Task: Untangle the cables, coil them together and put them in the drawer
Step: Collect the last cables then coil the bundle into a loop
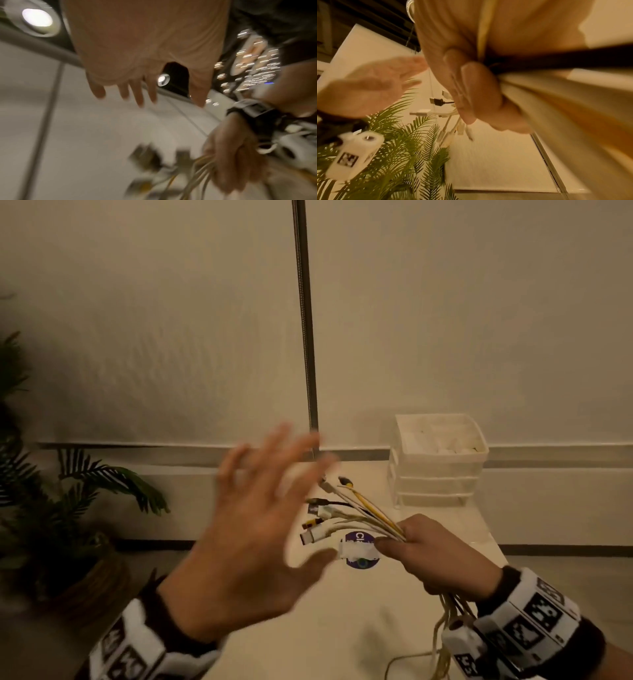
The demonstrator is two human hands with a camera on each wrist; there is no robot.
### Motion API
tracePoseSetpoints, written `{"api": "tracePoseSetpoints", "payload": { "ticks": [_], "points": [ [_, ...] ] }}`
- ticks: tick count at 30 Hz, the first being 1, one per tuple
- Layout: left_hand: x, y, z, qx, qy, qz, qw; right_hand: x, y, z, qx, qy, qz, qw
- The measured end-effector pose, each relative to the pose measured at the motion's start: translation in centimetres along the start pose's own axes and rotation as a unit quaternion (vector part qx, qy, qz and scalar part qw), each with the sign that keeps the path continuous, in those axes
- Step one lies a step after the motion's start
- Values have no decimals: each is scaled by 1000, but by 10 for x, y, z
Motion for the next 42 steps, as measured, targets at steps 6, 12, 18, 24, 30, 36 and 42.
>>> {"api": "tracePoseSetpoints", "payload": {
  "ticks": [6,12,18,24,30,36,42],
  "points": [
    [107,-11,-4,45,318,103,941,9,19,-2,-104,4,-129,986],
    [134,10,5,-121,290,-188,931,-12,5,-1,-61,15,-54,997],
    [127,20,42,-93,257,-194,942,-31,-8,0,2,52,66,996],
    [128,44,54,-98,162,-112,975,-24,-26,-4,14,52,127,990],
    [127,55,49,-280,100,-181,938,-2,-59,-20,99,-27,258,961],
    [128,55,39,-362,64,-241,898,-14,-53,-18,100,44,287,952],
    [126,62,48,-370,60,-217,901,-19,-52,-11,74,7,248,966]
  ]
}}
Point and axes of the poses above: each hand's wrist, its own z-axis towards the middle knuckle, its own x-axis out of the palm, y = z × x, the point moved 5 cm from there along z, towards the middle knuckle, and after that the axes turned 15 degrees about -y, right-handed, at the moved point
